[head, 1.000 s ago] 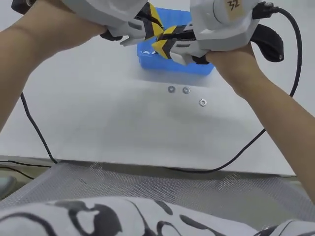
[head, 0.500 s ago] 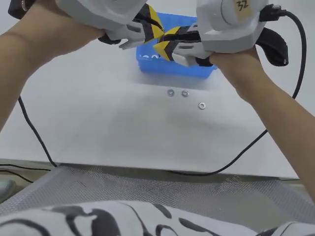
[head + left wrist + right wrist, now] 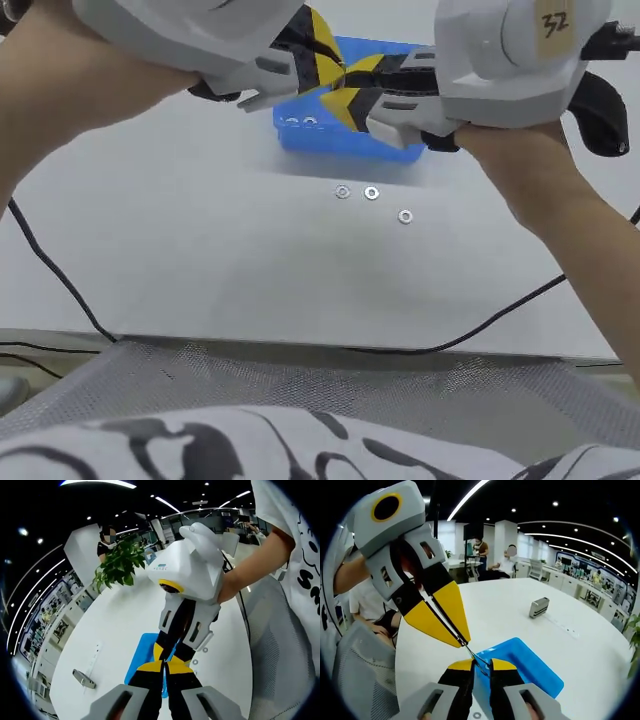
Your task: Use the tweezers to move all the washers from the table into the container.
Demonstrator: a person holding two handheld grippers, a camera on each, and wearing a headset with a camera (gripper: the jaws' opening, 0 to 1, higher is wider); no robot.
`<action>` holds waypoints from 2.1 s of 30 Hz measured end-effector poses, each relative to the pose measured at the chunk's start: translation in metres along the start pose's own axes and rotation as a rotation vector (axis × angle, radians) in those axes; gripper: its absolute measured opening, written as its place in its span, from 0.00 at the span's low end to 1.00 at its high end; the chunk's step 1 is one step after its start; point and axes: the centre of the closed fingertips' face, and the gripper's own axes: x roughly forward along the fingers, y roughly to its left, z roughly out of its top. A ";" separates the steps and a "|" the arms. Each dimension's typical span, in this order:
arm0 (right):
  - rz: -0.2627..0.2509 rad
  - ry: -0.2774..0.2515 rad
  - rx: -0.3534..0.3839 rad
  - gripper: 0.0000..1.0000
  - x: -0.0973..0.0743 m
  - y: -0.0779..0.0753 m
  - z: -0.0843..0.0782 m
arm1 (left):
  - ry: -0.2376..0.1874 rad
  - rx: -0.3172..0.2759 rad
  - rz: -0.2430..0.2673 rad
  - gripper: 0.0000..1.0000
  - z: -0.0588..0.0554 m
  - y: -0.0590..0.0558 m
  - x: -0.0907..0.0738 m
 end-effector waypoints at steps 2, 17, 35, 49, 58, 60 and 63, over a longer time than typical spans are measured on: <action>-0.003 -0.004 0.001 0.08 -0.003 0.001 0.000 | -0.007 0.002 -0.001 0.00 0.003 -0.002 -0.002; 0.030 0.006 0.075 0.08 -0.011 0.022 -0.021 | -0.007 -0.007 -0.062 0.00 0.003 -0.028 0.002; 0.069 0.068 0.122 0.08 -0.002 0.034 -0.048 | 0.017 -0.082 -0.109 0.00 -0.015 -0.045 0.017; 0.072 0.091 0.138 0.08 0.002 0.030 -0.055 | 0.026 -0.103 -0.124 0.00 -0.023 -0.044 0.029; 0.073 0.098 0.145 0.08 0.005 0.029 -0.059 | 0.044 -0.116 -0.120 0.00 -0.025 -0.046 0.031; 0.073 0.095 0.151 0.08 0.005 0.029 -0.059 | 0.047 -0.107 -0.118 0.00 -0.025 -0.046 0.030; 0.075 0.093 0.147 0.07 0.005 0.029 -0.059 | 0.045 -0.107 -0.120 0.00 -0.025 -0.047 0.030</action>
